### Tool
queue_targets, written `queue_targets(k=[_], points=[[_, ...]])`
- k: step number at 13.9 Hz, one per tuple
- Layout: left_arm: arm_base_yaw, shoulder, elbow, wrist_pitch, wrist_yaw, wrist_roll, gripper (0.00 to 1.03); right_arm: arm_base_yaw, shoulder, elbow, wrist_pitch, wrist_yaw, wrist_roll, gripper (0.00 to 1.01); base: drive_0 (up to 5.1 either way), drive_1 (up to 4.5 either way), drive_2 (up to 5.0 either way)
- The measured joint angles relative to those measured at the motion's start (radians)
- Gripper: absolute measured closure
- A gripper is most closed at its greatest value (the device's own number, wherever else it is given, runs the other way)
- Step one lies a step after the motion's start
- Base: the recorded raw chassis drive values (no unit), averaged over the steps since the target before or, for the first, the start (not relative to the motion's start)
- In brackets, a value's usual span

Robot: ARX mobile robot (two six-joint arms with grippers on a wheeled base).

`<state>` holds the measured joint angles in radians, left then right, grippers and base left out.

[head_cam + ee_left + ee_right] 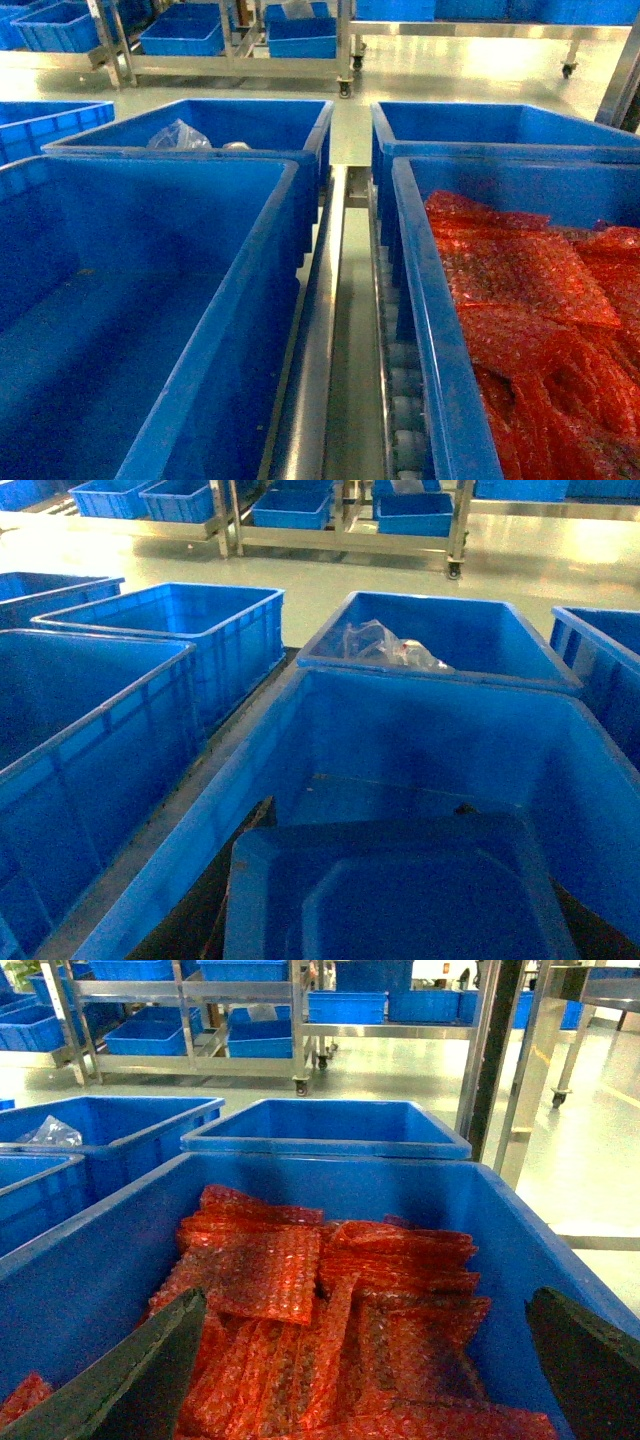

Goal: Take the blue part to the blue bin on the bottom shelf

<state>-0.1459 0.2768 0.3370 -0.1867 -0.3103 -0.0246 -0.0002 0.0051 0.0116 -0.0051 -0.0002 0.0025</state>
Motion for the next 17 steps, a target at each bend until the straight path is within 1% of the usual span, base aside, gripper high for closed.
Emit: queue_targets(k=[9,10,11,12,13,14,15,16,17], points=[[0.0,0.0,0.0,0.0,-0.003,0.0,0.6,0.0,0.0,0.0,0.0,0.0,0.0,0.03,0.0,0.0,0.0],[-0.09,0.047,0.002,0.054,-0.198,0.007,0.6,0.0,0.0,0.0,0.0,0.0,0.0,0.03,0.0,0.0,0.0],[-0.166,0.15,0.017,0.116,-0.329,0.004,0.6,0.0,0.0,0.0,0.0,0.0,0.0,0.03,0.0,0.0,0.0],[-0.184,0.248,0.035,0.169,-0.335,-0.012,0.6,0.0,0.0,0.0,0.0,0.0,0.0,0.03,0.0,0.0,0.0],[-0.191,0.374,0.079,0.239,-0.283,-0.043,0.57,0.0,0.0,0.0,0.0,0.0,0.0,0.03,0.0,0.0,0.0],[-0.191,0.486,0.122,0.27,-0.254,-0.057,0.42,0.0,0.0,0.0,0.0,0.0,0.0,0.03,0.0,0.0,0.0],[-0.191,0.514,0.115,0.254,-0.244,-0.06,0.32,0.0,0.0,0.0,0.0,0.0,0.0,0.03,0.0,0.0,0.0],[-0.19,0.51,0.104,0.267,-0.239,-0.059,0.24,0.0,0.0,0.0,0.0,0.0,0.0,0.03,0.0,0.0,0.0],[-0.122,0.45,0.016,0.506,-0.066,-0.023,0.36,0.0,0.0,0.0,0.0,0.0,0.0,0.03,0.0,0.0,0.0]])
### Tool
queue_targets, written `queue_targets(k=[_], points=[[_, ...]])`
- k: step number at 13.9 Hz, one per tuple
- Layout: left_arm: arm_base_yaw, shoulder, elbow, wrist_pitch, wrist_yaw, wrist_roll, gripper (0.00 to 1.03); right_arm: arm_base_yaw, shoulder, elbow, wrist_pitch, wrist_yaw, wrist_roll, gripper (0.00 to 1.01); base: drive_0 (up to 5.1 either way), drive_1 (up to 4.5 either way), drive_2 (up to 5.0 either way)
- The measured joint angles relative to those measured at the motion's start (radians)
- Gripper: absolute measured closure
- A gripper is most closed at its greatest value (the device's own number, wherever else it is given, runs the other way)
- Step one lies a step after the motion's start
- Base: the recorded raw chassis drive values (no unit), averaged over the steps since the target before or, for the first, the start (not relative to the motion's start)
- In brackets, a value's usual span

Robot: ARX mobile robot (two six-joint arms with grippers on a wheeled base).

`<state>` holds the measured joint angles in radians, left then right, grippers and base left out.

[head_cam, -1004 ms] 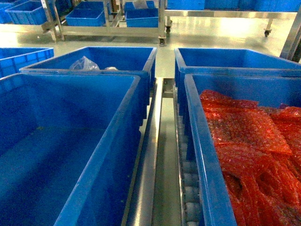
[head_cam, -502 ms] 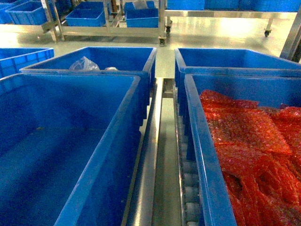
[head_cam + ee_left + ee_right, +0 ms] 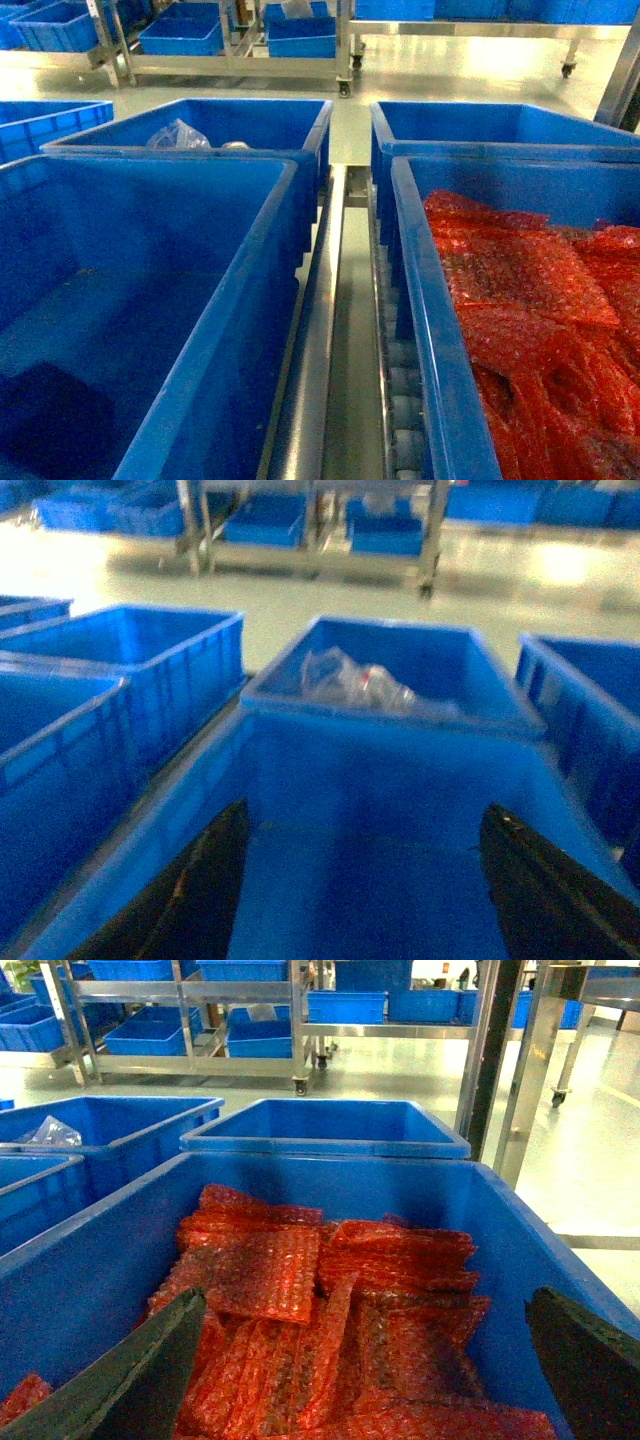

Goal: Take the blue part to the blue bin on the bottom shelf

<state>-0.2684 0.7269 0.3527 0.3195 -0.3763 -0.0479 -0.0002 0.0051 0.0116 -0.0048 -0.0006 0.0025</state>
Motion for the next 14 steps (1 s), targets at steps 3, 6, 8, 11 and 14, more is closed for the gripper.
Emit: queue_targets(k=[3,6,8,11,14], points=[[0.085,-0.105,-0.14,0.087,0.193,0.03,0.73,0.0,0.0,0.0,0.0,0.0,0.0,0.03,0.0,0.0,0.0],[0.145,-0.196,-0.211,0.07,0.247,0.031,1.01,0.0,0.0,0.0,0.0,0.0,0.0,0.03,0.0,0.0,0.0],[0.172,-0.24,-0.236,0.048,0.278,0.031,1.01,0.0,0.0,0.0,0.0,0.0,0.0,0.03,0.0,0.0,0.0],[0.275,-0.288,-0.267,0.023,0.359,0.032,1.01,0.0,0.0,0.0,-0.001,0.001,0.0,0.03,0.0,0.0,0.0],[0.266,-0.369,-0.296,-0.021,0.377,0.033,1.01,0.0,0.0,0.0,0.0,0.0,0.0,0.03,0.0,0.0,0.0]])
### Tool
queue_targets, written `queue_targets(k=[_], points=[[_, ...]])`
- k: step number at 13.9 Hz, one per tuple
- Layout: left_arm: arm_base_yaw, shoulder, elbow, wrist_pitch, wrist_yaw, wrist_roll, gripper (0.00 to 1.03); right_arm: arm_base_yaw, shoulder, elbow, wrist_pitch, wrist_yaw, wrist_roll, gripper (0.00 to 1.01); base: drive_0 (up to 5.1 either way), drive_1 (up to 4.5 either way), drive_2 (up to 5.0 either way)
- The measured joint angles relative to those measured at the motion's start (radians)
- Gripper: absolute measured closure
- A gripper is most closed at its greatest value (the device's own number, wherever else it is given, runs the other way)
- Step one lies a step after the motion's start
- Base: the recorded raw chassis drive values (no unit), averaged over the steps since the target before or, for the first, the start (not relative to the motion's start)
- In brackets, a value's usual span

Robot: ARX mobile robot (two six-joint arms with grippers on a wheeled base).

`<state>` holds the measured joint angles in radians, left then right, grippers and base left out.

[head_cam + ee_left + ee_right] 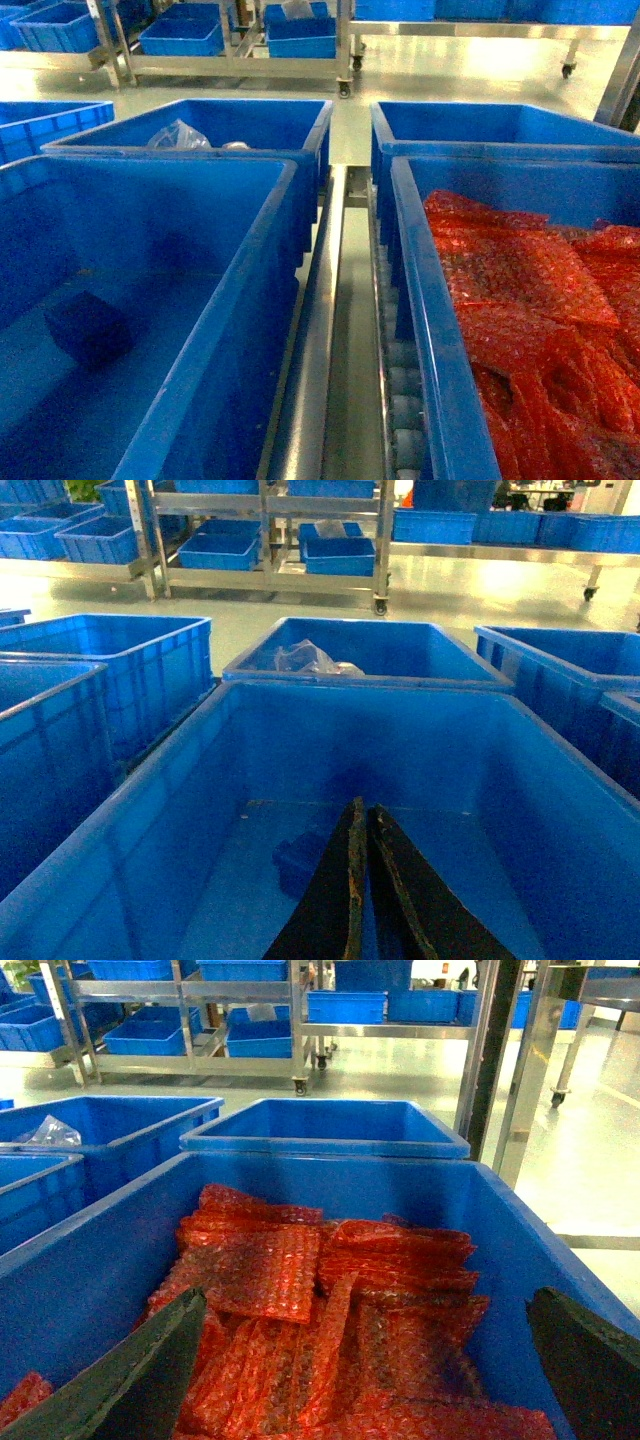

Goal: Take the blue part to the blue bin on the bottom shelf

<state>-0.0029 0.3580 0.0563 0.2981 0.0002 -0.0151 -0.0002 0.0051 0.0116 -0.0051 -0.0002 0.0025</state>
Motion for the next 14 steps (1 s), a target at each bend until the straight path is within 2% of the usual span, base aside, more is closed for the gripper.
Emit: queue_targets(k=[3,4,9,11,14], points=[[0.0,-0.072,-0.018,-0.05,0.0,0.0,1.01,0.0,0.0,0.0,0.0,0.0,0.0,0.03,0.0,0.0,0.0],[0.0,-0.09,-0.045,-0.025,0.0,0.0,1.01,0.0,0.0,0.0,0.0,0.0,0.0,0.03,0.0,0.0,0.0],[0.0,-0.182,-0.045,-0.121,0.0,0.0,1.01,0.0,0.0,0.0,0.0,0.0,0.0,0.03,0.0,0.0,0.0],[0.0,-0.338,-0.045,-0.312,-0.002,0.001,1.01,0.0,0.0,0.0,0.0,0.0,0.0,0.03,0.0,0.0,0.0],[0.002,-0.347,-0.044,-0.298,-0.001,0.002,1.01,0.0,0.0,0.0,0.0,0.0,0.0,0.03,0.0,0.0,0.0]])
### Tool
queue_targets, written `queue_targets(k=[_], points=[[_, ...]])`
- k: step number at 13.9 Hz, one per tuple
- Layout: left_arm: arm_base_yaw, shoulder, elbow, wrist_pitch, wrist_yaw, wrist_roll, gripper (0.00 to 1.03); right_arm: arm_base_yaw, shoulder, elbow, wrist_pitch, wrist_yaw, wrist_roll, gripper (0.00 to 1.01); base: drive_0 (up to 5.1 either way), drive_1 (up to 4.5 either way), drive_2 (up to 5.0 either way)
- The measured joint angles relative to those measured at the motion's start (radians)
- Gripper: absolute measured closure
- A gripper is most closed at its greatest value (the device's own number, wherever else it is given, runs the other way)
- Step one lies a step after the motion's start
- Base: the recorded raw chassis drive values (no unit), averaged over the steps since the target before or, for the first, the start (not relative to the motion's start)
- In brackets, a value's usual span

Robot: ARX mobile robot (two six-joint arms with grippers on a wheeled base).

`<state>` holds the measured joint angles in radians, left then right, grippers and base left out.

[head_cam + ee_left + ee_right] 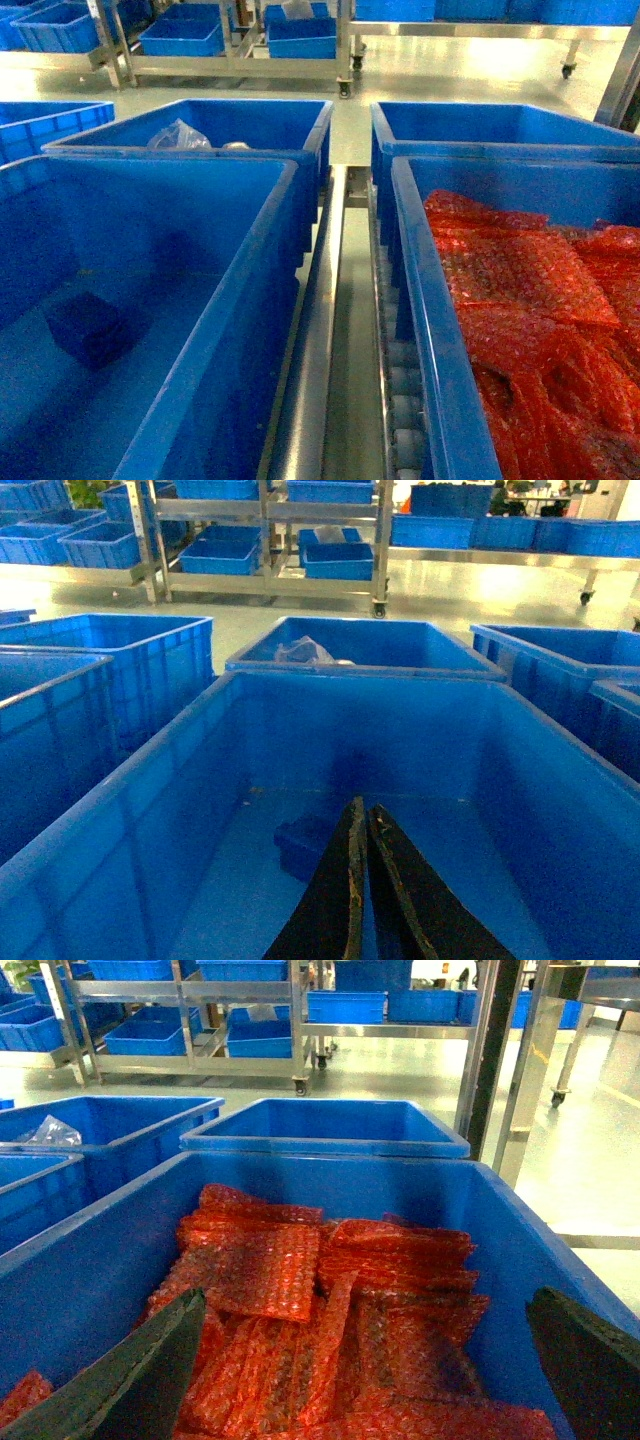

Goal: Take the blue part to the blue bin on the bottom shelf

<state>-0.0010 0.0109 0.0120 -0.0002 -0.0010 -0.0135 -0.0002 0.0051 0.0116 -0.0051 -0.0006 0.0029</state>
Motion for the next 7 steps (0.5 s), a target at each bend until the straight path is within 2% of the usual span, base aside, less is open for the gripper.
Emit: queue_targets(k=[2,3,4,7], points=[[0.0,0.0,0.0,-0.005,0.001,0.0,1.01,0.0,0.0,0.0,0.0,0.0,0.0,0.03,0.0,0.0,0.0],[0.0,0.0,0.0,-0.005,0.001,0.0,0.97,0.0,0.0,0.0,0.0,0.0,0.0,0.03,0.0,0.0,0.0],[0.0,0.0,0.0,-0.005,0.001,0.0,0.81,0.0,0.0,0.0,0.0,0.0,0.0,0.03,0.0,0.0,0.0],[0.0,0.0,0.0,-0.005,0.001,0.0,0.41,0.0,0.0,0.0,0.0,0.0,0.0,0.03,0.0,0.0,0.0]])
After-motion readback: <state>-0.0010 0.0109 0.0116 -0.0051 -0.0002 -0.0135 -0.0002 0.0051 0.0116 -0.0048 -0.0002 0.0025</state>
